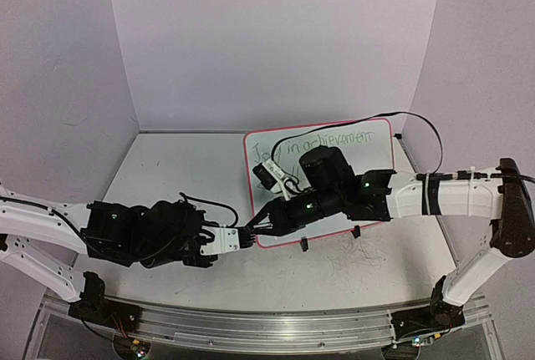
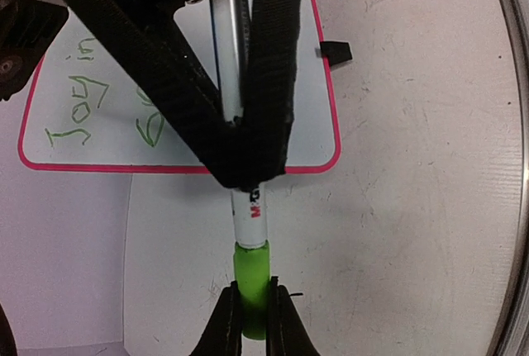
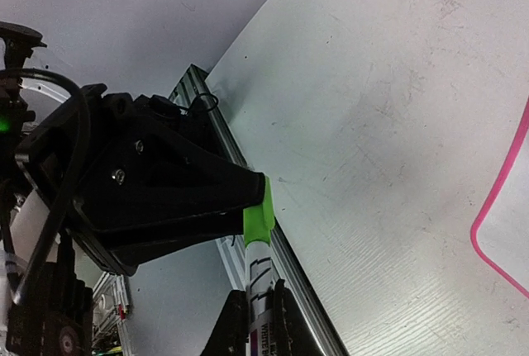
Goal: Write a sentence on the whiteboard
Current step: Insert the pen cap into the whiteboard marker.
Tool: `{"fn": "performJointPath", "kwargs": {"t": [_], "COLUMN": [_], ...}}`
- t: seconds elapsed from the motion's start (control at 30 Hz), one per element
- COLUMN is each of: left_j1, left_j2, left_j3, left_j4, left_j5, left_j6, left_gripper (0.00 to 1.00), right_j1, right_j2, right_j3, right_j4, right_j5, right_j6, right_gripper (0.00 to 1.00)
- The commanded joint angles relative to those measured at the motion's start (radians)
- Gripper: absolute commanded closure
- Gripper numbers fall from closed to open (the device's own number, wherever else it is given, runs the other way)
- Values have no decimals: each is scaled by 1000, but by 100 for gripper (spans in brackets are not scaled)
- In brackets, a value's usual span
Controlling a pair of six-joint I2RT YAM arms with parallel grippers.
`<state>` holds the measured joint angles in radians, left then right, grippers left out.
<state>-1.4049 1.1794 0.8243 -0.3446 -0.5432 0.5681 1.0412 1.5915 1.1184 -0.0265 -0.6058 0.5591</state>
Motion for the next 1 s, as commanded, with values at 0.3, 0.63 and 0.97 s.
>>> {"fn": "performJointPath", "kwargs": {"t": [0.3, 0.63, 0.97], "left_j1": [-189, -188, -178], "left_j2": [126, 106, -17], "left_j3": [143, 129, 107], "left_j4": [209, 203, 83], "left_j5": [-171, -101, -67], "left_j6": [-15, -60, -433], "left_gripper": [100, 100, 34], "right_j1": [44, 90, 84], "right_j2": [171, 142, 14], "right_j3": [102, 12, -213], "right_j4": [211, 303, 309], "right_j5": [-303, -219, 166], "right_j6": [329, 238, -206], "right_gripper": [100, 100, 100]}}
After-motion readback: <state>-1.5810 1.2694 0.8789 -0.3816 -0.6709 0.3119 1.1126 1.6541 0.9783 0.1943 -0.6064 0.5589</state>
